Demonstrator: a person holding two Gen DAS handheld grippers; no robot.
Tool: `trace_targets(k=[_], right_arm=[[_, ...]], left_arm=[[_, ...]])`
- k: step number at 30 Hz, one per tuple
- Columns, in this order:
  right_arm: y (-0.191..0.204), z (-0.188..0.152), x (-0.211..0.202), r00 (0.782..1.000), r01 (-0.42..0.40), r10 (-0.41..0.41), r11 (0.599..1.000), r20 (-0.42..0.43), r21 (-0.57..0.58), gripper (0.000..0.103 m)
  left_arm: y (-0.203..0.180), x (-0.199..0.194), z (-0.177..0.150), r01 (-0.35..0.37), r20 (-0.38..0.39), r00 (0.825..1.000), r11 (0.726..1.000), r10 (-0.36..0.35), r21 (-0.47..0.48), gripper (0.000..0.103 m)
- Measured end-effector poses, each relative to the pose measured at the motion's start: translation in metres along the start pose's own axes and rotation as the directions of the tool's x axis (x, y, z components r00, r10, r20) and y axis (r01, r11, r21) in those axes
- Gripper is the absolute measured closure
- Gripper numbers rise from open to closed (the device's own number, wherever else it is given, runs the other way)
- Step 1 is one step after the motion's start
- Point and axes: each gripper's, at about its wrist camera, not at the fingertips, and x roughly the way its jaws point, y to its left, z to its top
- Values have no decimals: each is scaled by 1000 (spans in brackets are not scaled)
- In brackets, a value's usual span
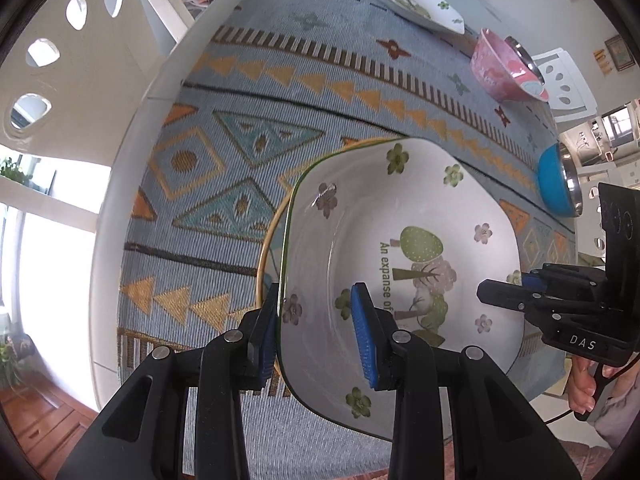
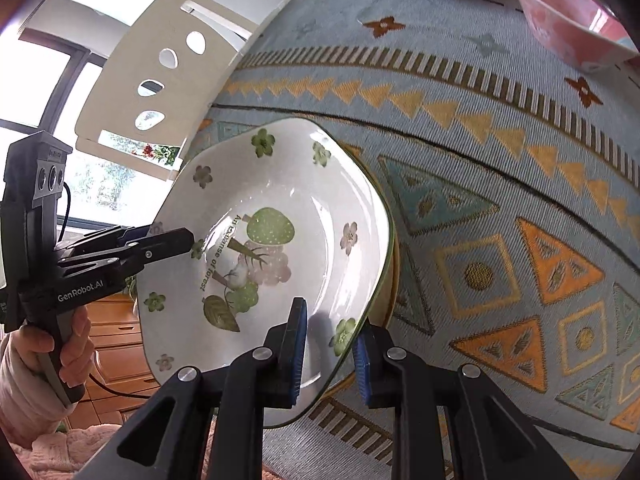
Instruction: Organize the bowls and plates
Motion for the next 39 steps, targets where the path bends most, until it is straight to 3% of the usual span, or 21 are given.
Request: trace_targets(k=[6, 16, 23, 26, 28, 30, 34, 39], right_arm=[[-4, 0, 6, 1000, -13, 14, 999, -4, 32, 81], [-14, 0, 2, 999, -52, 51, 992, 4, 116, 79], [-8, 5, 7, 998, -31, 37, 990, -46, 140, 77], [-2, 9, 6, 998, -18, 25, 989, -51, 146, 67], [1, 10, 2, 998, -30, 37, 988, -44, 153, 53], [4, 12, -8, 999, -30, 33, 989, -22, 143, 46], [5, 15, -27, 1000, -25, 24, 989, 5, 144, 46], [1, 27, -66, 993, 12, -30, 986, 113, 164, 46]], left_arm=[[3, 3, 0, 27, 5, 1000, 999, -27, -38, 74], [-7, 5, 2, -42, -40, 998, 999, 41, -9, 71], [-11, -9, 9, -98, -13, 995, 995, 99, 14, 65], [-11, -10, 13, -119, -17, 993, 993, 119, 18, 65], [-12, -14, 16, -116, -8, 993, 993, 116, 16, 64], [-15, -19, 20, -124, 3, 992, 992, 124, 24, 64], [-28, -33, 36, -128, 55, 991, 990, 125, 55, 64], [-52, -49, 59, -120, 129, 986, 988, 107, 96, 64]])
